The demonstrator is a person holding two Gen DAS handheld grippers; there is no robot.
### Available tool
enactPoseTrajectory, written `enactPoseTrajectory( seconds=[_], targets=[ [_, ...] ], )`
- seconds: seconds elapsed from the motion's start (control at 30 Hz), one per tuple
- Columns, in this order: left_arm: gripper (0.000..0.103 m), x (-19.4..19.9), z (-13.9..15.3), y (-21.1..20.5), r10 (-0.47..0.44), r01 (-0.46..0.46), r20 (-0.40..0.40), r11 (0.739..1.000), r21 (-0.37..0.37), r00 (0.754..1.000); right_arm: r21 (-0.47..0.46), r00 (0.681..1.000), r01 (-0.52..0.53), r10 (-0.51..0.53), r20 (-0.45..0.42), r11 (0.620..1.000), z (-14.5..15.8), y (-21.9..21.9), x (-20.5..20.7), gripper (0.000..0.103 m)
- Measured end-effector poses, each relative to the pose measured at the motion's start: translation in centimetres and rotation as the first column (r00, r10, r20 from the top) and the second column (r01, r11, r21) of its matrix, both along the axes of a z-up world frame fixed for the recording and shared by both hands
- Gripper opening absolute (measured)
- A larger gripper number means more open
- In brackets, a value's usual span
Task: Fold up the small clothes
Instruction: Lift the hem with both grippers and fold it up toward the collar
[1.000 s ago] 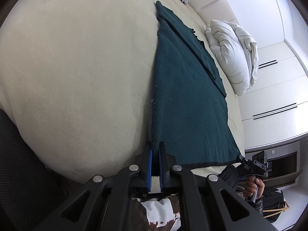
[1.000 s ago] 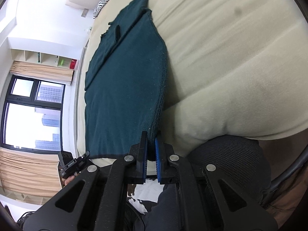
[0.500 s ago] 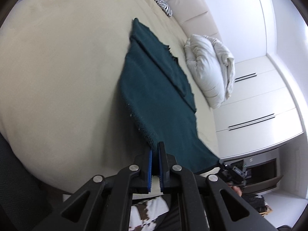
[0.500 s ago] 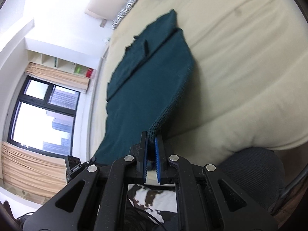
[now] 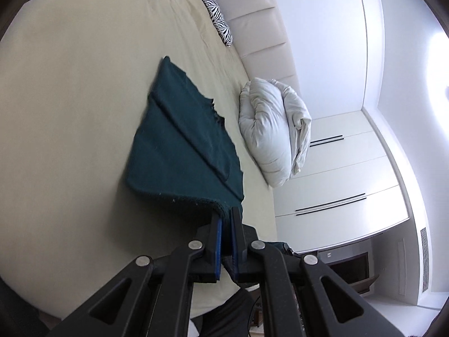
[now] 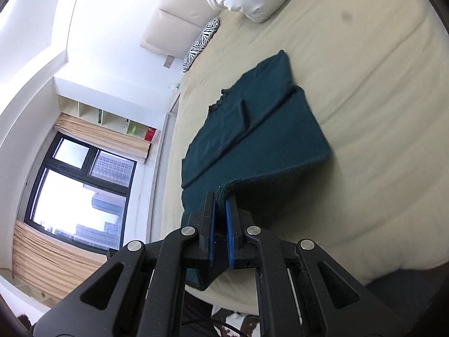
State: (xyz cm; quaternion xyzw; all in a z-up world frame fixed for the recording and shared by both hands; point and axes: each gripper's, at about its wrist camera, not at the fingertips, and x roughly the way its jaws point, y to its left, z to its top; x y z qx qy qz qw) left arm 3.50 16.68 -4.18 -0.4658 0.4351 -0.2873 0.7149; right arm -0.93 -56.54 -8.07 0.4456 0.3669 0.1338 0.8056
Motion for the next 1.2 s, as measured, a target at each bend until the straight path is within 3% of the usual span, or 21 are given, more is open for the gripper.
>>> enactPoseTrajectory(
  seconds=[0.1,0.5,0.83,1.2],
  targets=[
    [0.006,2.5,0.1,-0.1,0.017,-0.017,-0.003,0.999,-0.027,1.0,0.002,1.0,0.02,-0.02,0.01,1.0,0.4,-0.4,2.2,0.006],
    [0.006,12.6,0.1,-1.5,0.049,-0.049,0.009,0.999,-0.014,0.999,-0.059,0.997,0.081,-0.08,0.022,0.995,1.6,-1.5,13.5,0.006],
    [0.006,19.4,-1.5,-3.0,0.083,-0.083,-0.002,0.997,-0.002,0.997,-0.115,0.992,0.128,-0.128,0.006,0.985,-0.7,-2.1,21.7,0.006],
    [0.006,26.0,-3.4,-3.8,0.131,-0.13,-0.023,0.99,0.053,0.991,-0.164,0.976,0.209,-0.217,-0.035,0.964,-3.7,-4.0,27.5,0.006]
  ],
)
